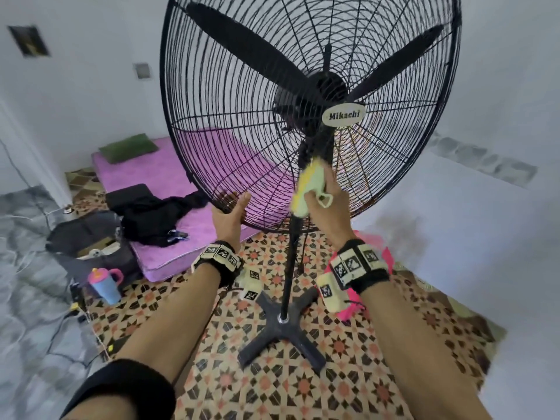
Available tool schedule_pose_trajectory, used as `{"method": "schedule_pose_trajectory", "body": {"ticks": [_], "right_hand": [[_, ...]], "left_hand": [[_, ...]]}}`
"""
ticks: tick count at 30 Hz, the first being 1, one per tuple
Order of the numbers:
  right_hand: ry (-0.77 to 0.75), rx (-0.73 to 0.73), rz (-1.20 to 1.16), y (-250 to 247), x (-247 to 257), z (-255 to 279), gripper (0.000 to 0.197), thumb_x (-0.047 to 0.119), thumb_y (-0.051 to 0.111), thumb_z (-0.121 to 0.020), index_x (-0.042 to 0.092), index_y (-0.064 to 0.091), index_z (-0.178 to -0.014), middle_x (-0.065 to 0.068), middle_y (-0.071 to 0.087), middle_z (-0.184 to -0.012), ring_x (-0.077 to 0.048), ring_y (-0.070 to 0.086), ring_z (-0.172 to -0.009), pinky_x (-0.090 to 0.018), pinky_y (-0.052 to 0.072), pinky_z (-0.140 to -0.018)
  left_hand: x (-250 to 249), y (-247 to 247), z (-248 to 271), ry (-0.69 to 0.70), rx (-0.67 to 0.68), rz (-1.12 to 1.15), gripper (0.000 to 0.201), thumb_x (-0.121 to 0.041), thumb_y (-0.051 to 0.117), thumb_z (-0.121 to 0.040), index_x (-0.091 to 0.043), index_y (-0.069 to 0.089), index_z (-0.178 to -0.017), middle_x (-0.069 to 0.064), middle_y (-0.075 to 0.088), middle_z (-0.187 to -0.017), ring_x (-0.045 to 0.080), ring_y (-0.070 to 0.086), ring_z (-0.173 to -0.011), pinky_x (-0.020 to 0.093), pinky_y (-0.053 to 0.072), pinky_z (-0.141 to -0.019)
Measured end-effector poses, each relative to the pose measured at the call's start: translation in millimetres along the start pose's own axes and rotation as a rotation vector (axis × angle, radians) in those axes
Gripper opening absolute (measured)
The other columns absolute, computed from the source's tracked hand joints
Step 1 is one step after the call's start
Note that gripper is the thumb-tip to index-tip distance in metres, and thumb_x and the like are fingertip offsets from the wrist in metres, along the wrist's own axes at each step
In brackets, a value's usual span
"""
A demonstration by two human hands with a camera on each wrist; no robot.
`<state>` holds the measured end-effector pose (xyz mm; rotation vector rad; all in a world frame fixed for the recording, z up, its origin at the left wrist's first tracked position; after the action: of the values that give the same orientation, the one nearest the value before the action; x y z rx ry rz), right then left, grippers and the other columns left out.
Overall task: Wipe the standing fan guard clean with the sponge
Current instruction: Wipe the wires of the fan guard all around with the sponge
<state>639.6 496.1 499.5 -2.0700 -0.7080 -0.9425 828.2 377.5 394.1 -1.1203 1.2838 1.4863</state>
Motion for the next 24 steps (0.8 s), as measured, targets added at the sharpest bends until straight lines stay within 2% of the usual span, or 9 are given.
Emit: {"method": "schedule_pose_trajectory", "body": {"ticks": [2, 6, 8, 10, 12, 14, 17, 20, 24], "right_hand": [[0.017, 0.049, 0.017, -0.4, -1.8, 6.3, 0.067, 0.006, 0.062, -0.095, 0.023, 0.037, -0.154, -0.002, 0.067, -0.099, -0.018, 0.066, -0.07, -0.039, 0.061, -0.055], [0.017, -0.214, -0.071, -0.1, -5.4, 2.1, 0.064, 0.004, 0.059, -0.097, 0.016, 0.035, -0.155, 0.018, 0.058, -0.087, 0.005, 0.063, -0.06, -0.02, 0.055, -0.047], [-0.036, -0.136, -0.002, 16.8, -9.7, 19.0, 0.067, 0.006, 0.058, -0.099, 0.018, 0.029, -0.158, 0.014, 0.059, -0.079, 0.005, 0.062, -0.054, -0.013, 0.047, -0.04], [-0.037, 0.002, 0.06, 27.9, -17.0, 40.0, 0.07, 0.008, 0.059, -0.098, 0.023, 0.029, -0.159, 0.006, 0.061, -0.075, -0.001, 0.061, -0.049, -0.013, 0.045, -0.039], [-0.004, 0.011, 0.055, 23.3, -16.4, 42.7, 0.068, 0.007, 0.06, -0.097, 0.026, 0.033, -0.156, -0.001, 0.065, -0.085, -0.008, 0.062, -0.051, -0.024, 0.052, -0.04], [0.005, -0.132, -0.007, 8.1, -7.6, 27.6, 0.062, 0.006, 0.058, -0.098, 0.024, 0.035, -0.154, 0.003, 0.065, -0.088, -0.006, 0.062, -0.053, -0.023, 0.053, -0.041], [-0.084, -0.355, -0.026, -9.6, 2.2, 0.6, 0.058, 0.01, 0.054, -0.101, 0.02, 0.035, -0.154, 0.007, 0.058, -0.067, -0.005, 0.056, -0.048, -0.015, 0.044, -0.04], [-0.072, -0.183, 0.048, 5.4, -9.7, 3.5, 0.065, 0.009, 0.058, -0.099, 0.02, 0.032, -0.157, 0.0, 0.065, -0.077, -0.005, 0.059, -0.05, -0.019, 0.049, -0.04], [-0.003, 0.045, 0.035, -0.8, -17.1, 14.6, 0.066, 0.007, 0.062, -0.094, 0.029, 0.04, -0.152, 0.0, 0.064, -0.087, 0.002, 0.055, -0.052, -0.017, 0.044, -0.044]], "left_hand": [[4.9, -2.9, -6.6, -0.029, 0.026, 0.037, 0.128, -0.073, 0.091, -0.058, -0.008, 0.039, -0.155, 0.008, 0.05, -0.157, 0.021, 0.05, -0.142, 0.053, 0.04, -0.119], [24.3, -1.9, -24.3, -0.111, 0.046, 0.026, 0.133, -0.074, 0.093, -0.053, -0.011, 0.037, -0.156, 0.008, 0.046, -0.16, 0.022, 0.048, -0.144, 0.058, 0.04, -0.117], [36.8, -2.3, -34.7, -0.108, 0.044, 0.005, 0.133, -0.078, 0.09, -0.053, -0.015, 0.037, -0.157, 0.005, 0.047, -0.159, 0.021, 0.046, -0.145, 0.058, 0.038, -0.119], [36.1, -5.4, -33.9, -0.086, 0.042, -0.014, 0.132, -0.081, 0.088, -0.054, -0.018, 0.037, -0.158, 0.003, 0.046, -0.16, 0.02, 0.044, -0.147, 0.059, 0.037, -0.119], [34.5, -8.5, -33.0, -0.077, 0.024, -0.023, 0.134, -0.083, 0.087, -0.052, -0.019, 0.036, -0.158, 0.003, 0.044, -0.162, 0.021, 0.043, -0.148, 0.06, 0.037, -0.119], [19.5, -8.1, -21.3, -0.055, 0.016, -0.031, 0.14, -0.084, 0.086, -0.052, -0.016, 0.031, -0.161, 0.007, 0.037, -0.166, 0.024, 0.038, -0.151, 0.061, 0.035, -0.12], [5.8, -4.3, -9.2, -0.009, 0.031, -0.088, 0.136, -0.076, 0.081, -0.068, -0.006, 0.015, -0.164, 0.013, 0.017, -0.172, 0.027, 0.021, -0.157, 0.053, 0.021, -0.127], [8.0, -4.6, -7.8, 0.021, 0.05, -0.123, 0.141, -0.081, 0.078, -0.061, -0.005, 0.018, -0.164, 0.014, 0.021, -0.171, 0.029, 0.021, -0.157, 0.049, 0.02, -0.127], [16.2, -7.3, -19.5, 0.018, 0.056, -0.04, 0.146, -0.088, 0.08, -0.053, -0.007, 0.027, -0.162, 0.011, 0.03, -0.168, 0.025, 0.029, -0.155, 0.053, 0.023, -0.127]]}}
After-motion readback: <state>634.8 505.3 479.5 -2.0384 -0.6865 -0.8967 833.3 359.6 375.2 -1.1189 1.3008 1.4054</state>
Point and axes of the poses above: each hand's wrist, its own z-axis away from the middle knuckle, its own y-axis out of the palm, x = y × z, the point moved 2 cm from there along -z, towards the middle knuckle
